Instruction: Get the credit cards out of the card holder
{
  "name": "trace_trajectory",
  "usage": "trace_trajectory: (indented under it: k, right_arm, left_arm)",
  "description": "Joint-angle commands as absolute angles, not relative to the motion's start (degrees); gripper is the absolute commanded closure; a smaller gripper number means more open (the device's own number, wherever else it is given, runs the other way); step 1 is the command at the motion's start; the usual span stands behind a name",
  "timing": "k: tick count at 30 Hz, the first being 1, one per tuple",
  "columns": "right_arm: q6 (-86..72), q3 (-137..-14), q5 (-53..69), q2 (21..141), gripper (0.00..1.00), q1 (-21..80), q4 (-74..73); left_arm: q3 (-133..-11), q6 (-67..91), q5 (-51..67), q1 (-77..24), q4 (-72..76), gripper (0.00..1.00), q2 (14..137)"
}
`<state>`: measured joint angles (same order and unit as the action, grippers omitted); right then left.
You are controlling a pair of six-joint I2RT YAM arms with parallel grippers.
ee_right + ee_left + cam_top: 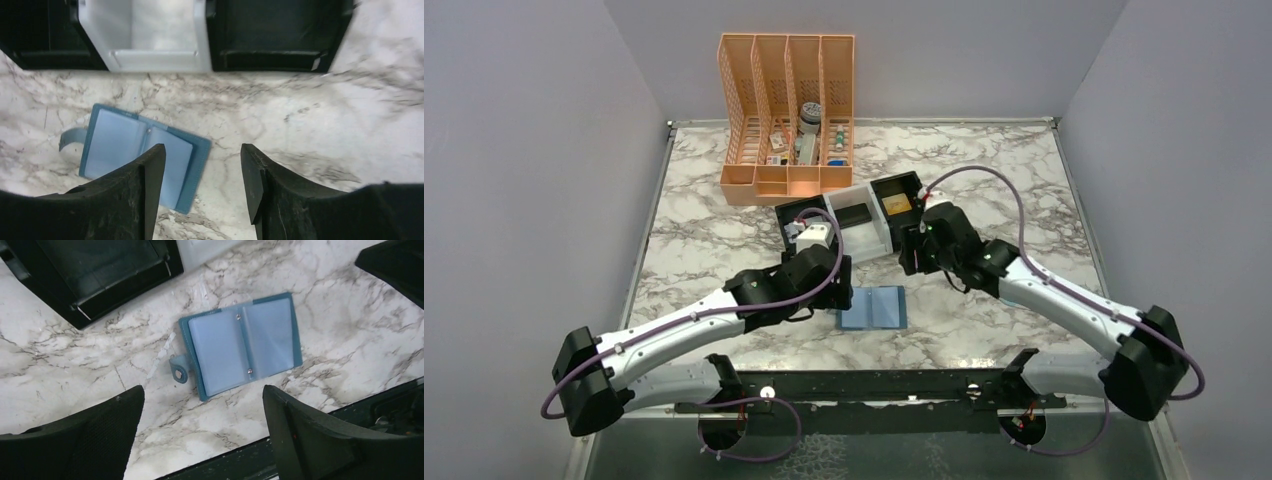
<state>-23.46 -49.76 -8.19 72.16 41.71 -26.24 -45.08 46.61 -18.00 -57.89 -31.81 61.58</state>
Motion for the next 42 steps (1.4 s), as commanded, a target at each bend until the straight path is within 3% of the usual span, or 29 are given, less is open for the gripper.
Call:
trace_trajectory:
  k: [1, 5, 9, 14, 17, 22, 24, 27, 33, 42]
  right_arm:
    - [-19.8, -50.8, -23.1, 63.0, 0.40, 41.9, -22.7]
    - [-15.3, -49.0, -32.3, 55.2, 0.27, 41.9, -13.8]
    - [-10.2, -48.5, -34.3, 52.6, 0.21, 41.0, -7.3]
    - [-12.8, -52.2, -24.5, 54.0, 0.18, 32.3, -11.2]
    - [-13.6, -53.1, -14.3, 54.3, 0.17, 26.4, -12.4]
    - [-12.2, -57.7, -8.0, 54.9, 0.16, 26.2, -16.8]
    - [-12.0, -59.1, -6.8, 54.3, 0.07, 26.2, -17.7]
    - [-11.4, -60.9, -4.5, 53.3, 0.05, 26.2, -18.6]
    - [-11.5, -63.9, -2.2, 52.9, 0.04, 26.2, -20.6]
    - [-12.6, -63.6, -9.3, 51.9, 0.01, 26.2, -21.6]
  left_arm:
    - [-50.9, 40.8, -26.1, -57.1, -35.4, 0.03, 58.9]
    - [-55.0, 34.2, -28.2, -52.7, -37.3, 0.01, 59.5]
    - [-57.3, 28.7, -24.2, -39.8, -38.5, 0.01, 59.6]
    - [-58.5, 25.5, -23.4, -26.9, -39.8, 0.01, 54.9]
    - [-59.5, 26.0, -25.8, -26.6, -41.3, 0.01, 52.1]
    - [-60.0, 27.8, -27.5, -26.6, -42.4, 0.01, 47.5]
    - [-60.4, 27.9, -28.6, -26.6, -42.7, 0.01, 46.0]
    - [-62.0, 27.9, -29.8, -26.6, -43.3, 0.01, 44.8]
    - [-65.7, 28.1, -31.5, -26.6, -44.5, 0.01, 44.5]
    - [-65.6, 28.4, -31.6, -26.7, -44.8, 0.01, 43.9]
